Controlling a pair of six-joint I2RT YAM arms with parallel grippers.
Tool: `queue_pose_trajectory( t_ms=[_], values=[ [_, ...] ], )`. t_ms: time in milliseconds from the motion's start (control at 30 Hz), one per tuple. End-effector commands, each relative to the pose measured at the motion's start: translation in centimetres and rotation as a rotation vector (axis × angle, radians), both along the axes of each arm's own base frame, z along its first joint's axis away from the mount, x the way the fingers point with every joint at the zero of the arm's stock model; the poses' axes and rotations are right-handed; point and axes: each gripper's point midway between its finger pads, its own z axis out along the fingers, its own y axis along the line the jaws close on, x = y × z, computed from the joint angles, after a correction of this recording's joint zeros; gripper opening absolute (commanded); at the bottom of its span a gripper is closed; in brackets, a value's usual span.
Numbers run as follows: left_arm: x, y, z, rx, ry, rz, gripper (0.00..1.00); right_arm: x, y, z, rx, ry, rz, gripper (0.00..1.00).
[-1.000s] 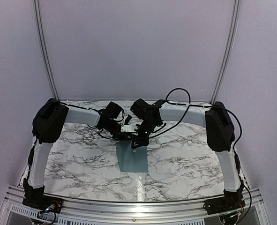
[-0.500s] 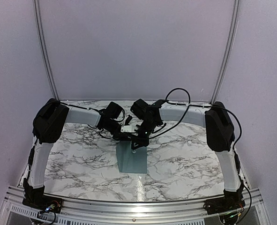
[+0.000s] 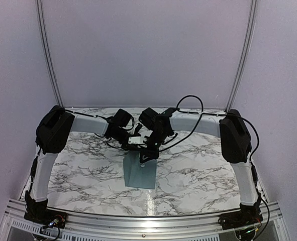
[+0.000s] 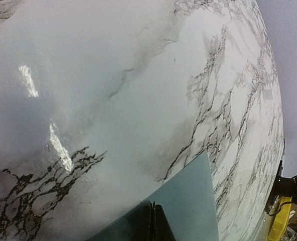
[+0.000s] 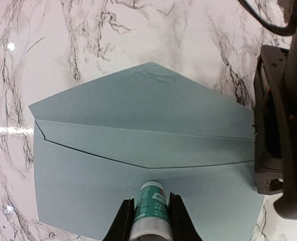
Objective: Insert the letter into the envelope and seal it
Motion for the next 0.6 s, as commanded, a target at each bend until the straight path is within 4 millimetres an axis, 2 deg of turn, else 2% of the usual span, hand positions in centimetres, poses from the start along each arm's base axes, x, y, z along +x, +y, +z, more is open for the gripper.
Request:
queue_pose_trajectory(
  t_ms=[0,67,200,300,567],
  values=[
    [-0.2,0.7,-1.7,0.052,0.024,-0.004,0.00,-3.1,-0.9,-1.2,-0.049,0.091,0.039,0.00],
    [-0.1,0.6,-0.4,0.044,-0.012,-0.014,0.00,-2.7,-1.0,-1.3,-0.058,0.066,0.026,0.00],
    [-0.3,0.0,3.6,-0.022,-0.073,-0.064,0.00,-2.4,-1.1,-1.3,-0.066,0.046,0.021,0.00],
    [-1.3,-0.3,5.0,-0.065,-0.056,-0.095,0.00,-2.3,-1.0,-1.1,-0.060,0.040,0.020,0.00],
    [-3.2,0.9,1.5,0.013,0.075,-0.099,0.00,-2.2,-1.0,-1.1,-0.058,0.038,0.016,0.00]
  ],
)
